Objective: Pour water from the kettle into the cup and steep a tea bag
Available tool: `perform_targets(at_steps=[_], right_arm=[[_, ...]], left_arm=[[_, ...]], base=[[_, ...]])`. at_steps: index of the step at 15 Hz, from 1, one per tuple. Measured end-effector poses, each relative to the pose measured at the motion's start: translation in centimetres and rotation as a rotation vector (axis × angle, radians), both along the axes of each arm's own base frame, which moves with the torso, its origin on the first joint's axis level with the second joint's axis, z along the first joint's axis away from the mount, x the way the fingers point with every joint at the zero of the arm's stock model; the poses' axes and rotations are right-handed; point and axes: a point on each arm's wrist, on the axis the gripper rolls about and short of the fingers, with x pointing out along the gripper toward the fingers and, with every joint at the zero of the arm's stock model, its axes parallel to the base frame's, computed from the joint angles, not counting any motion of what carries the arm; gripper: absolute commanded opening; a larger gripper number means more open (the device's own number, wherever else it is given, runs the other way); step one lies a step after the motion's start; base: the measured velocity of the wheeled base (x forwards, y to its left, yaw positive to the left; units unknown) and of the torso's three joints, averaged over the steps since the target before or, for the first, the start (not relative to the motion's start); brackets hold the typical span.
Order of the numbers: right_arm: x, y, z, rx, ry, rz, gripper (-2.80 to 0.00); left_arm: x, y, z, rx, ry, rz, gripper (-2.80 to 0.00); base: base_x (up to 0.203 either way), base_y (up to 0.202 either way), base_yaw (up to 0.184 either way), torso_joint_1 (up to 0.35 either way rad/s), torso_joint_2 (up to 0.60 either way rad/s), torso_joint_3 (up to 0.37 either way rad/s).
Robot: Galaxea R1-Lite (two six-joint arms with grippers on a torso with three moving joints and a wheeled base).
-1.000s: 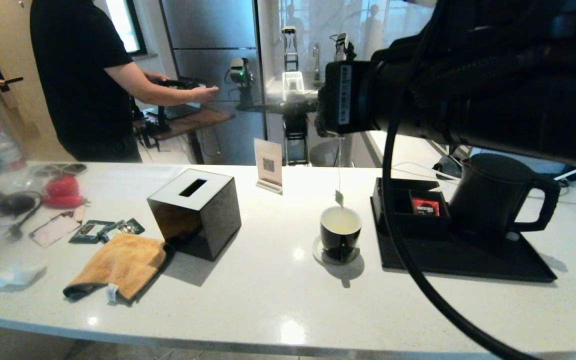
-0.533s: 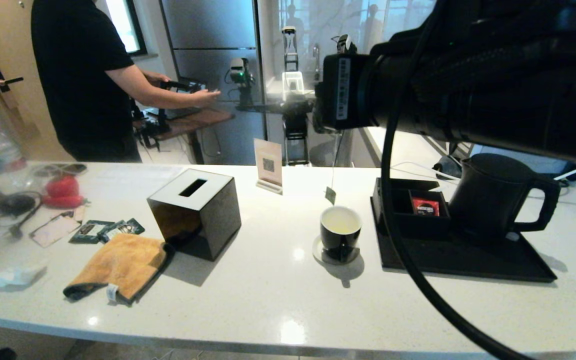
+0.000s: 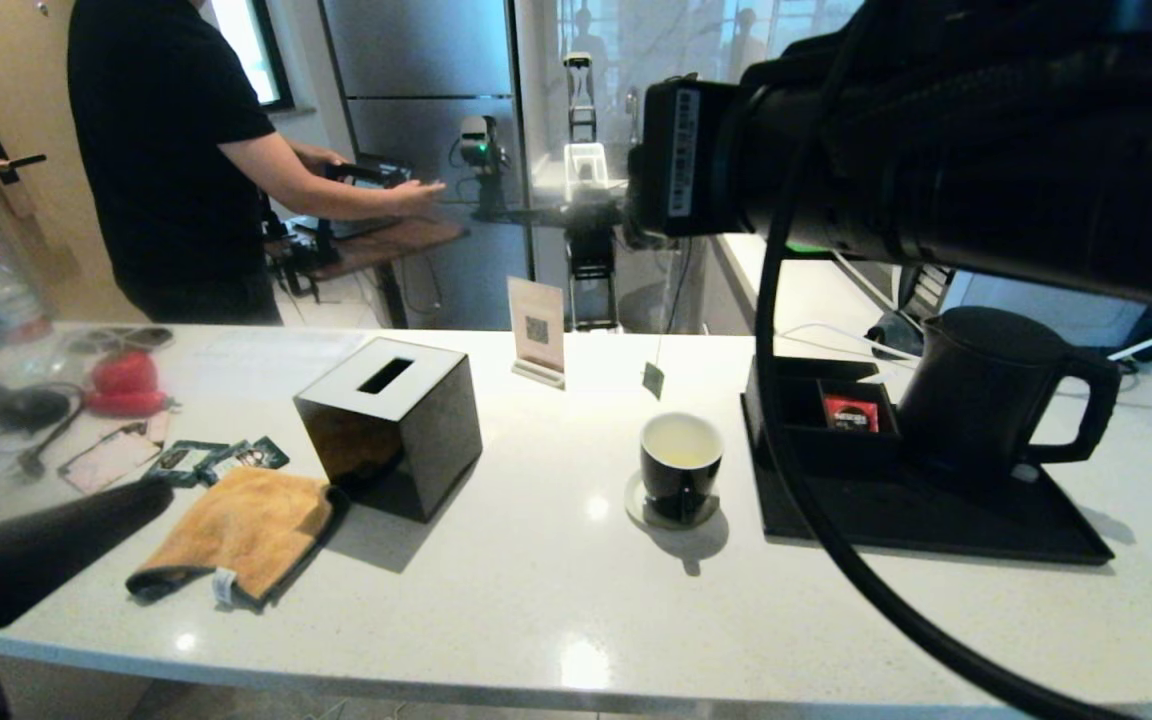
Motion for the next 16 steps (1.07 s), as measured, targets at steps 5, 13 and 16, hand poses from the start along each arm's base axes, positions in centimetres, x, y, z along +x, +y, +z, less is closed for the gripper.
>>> perform_targets(at_steps=[5,13,16], right_arm=[[0.9,1.2,0.4,-0.015,-0.041,-0.002,-2.8],[2.0,2.7,-0.2,-0.024,-0.047,-0.001,-2.8],[2.1,2.8,-0.3,-0.027,-0.045,-0.001,-2.8]], left_arm=[[6.6,-1.7,1.0,-0.001,-0.025,-0.075,-2.8],[13.2,-7.1,0.8,-0.081,-0.025,-0.238,-2.8],[14.6,-8.9,0.7,-0.092,-0.031,-0.286,-2.8]], base=[[0.0,0.0,0.0,0.0,0.0,0.0],[0.0,0.0,0.0,0.0,0.0,0.0],[0.0,0.0,0.0,0.0,0.0,0.0]])
